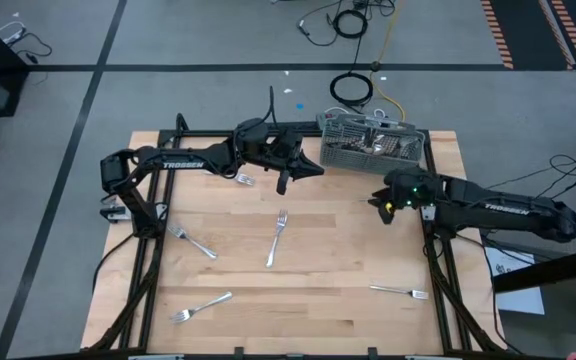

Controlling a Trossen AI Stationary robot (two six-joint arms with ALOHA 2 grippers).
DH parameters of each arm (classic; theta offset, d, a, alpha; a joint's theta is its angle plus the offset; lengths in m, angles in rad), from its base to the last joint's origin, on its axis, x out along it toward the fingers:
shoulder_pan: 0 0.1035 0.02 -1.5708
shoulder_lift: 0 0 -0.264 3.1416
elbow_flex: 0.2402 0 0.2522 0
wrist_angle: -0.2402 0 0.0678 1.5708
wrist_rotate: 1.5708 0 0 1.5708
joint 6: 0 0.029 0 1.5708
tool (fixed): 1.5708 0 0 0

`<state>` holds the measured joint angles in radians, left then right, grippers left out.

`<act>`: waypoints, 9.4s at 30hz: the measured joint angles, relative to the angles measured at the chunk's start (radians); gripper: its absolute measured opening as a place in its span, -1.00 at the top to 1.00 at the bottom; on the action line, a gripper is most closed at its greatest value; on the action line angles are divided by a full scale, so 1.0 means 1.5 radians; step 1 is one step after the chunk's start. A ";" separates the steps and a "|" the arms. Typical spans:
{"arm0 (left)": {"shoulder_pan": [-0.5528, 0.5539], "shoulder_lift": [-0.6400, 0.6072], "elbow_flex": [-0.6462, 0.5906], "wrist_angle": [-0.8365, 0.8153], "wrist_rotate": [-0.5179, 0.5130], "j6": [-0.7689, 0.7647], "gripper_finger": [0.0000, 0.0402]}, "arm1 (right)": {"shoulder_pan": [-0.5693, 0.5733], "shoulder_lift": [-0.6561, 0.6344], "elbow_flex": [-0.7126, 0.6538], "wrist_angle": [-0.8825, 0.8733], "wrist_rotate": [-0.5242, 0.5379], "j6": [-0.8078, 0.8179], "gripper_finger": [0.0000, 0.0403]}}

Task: Sort silverware
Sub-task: Put the silver spoon into the silverware basket

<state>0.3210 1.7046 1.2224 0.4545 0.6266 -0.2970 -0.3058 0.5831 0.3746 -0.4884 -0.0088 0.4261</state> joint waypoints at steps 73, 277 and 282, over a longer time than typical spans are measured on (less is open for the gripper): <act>0.021 -0.004 0.001 0.000 0.085 -0.038 0.97 | -0.127 0.620 0.280 -0.161 0.055 -0.133 0.31; -0.064 0.037 0.243 -0.122 -0.229 0.148 0.97 | 0.379 0.102 0.342 0.231 0.466 0.000 0.18; -0.062 0.103 0.307 -0.146 -0.209 0.134 0.97 | 0.379 0.091 0.342 0.219 0.465 -0.016 0.18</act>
<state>0.2279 1.8588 1.6823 0.2358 0.3135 -0.0964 0.2634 0.7190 0.8875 -0.1598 0.6891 0.4014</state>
